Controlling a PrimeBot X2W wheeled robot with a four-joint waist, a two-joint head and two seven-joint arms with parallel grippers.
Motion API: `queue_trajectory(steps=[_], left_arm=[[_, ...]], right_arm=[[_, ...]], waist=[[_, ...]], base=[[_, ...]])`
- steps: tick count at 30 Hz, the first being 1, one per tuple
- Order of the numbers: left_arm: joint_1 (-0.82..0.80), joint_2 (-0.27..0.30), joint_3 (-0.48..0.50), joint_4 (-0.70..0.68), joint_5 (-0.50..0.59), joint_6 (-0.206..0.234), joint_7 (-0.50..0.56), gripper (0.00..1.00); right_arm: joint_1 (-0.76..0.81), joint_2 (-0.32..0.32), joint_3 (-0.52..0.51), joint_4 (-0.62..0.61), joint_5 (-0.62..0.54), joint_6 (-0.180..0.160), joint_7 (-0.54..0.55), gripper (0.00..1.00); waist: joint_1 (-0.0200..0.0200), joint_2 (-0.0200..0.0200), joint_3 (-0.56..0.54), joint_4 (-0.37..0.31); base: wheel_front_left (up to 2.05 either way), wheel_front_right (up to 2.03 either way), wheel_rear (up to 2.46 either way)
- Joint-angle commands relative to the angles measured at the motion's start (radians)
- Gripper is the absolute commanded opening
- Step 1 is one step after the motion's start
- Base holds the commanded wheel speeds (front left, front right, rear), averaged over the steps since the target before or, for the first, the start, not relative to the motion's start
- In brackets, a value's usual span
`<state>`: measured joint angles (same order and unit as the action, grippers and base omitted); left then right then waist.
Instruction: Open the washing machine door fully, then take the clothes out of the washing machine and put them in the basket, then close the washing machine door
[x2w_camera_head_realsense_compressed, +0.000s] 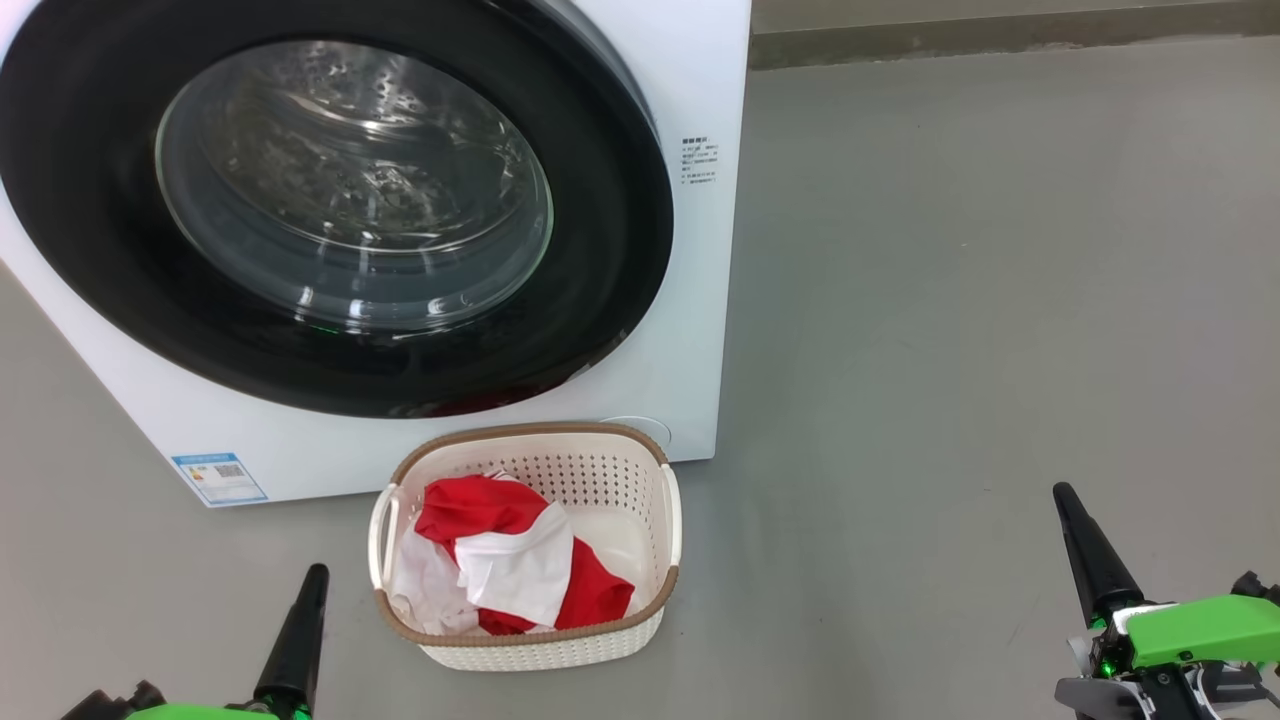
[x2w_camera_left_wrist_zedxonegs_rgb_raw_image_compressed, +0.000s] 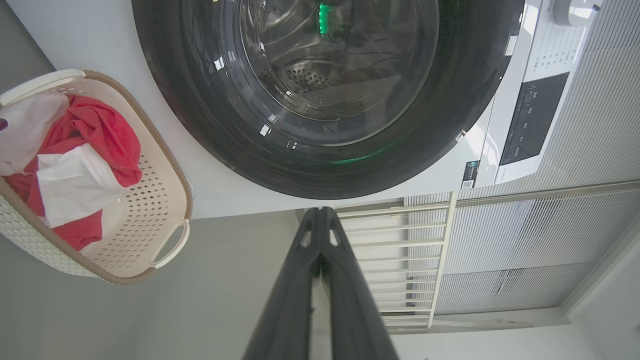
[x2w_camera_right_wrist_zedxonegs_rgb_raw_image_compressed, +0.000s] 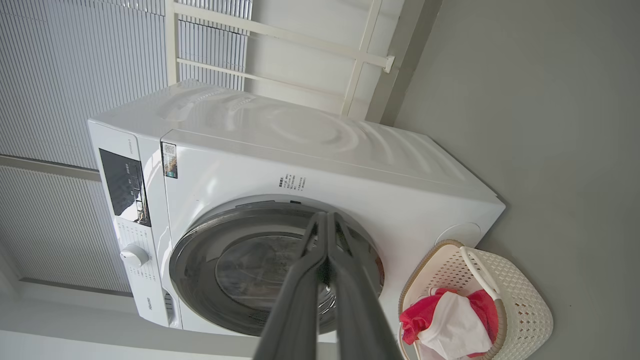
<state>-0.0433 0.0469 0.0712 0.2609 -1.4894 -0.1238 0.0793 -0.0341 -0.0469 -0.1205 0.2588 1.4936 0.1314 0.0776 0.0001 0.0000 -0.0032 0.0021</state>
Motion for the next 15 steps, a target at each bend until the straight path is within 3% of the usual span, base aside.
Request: queue_trajectory(steps=[1,9,15], left_arm=[[-0.049,0.006,0.036,-0.02,-0.039,-0.006,0.012,0.0],[-0.065,0.003,0.043,-0.016,-0.119,-0.007,0.034,0.0],[-0.065,0.003,0.043,-0.016,-0.119,-0.007,0.034,0.0]], right_arm=[[-0.056,-0.006,0.011,-0.022,0.033,-0.001,0.013,0.0],[-0.074,-0.004,0.007,-0.014,0.115,-0.001,0.036,0.0],[-0.074,-0.004,0.007,-0.014,0.115,-0.001,0.036,0.0]], waist=[[-0.0001,0.0,0.001,0.0],[-0.0001,0.0,0.006,-0.002],[-0.0001,0.0,0.006,-0.002]], base=[[0.0,0.0,0.0],[0.0,0.0,0.0],[0.0,0.0,0.0]])
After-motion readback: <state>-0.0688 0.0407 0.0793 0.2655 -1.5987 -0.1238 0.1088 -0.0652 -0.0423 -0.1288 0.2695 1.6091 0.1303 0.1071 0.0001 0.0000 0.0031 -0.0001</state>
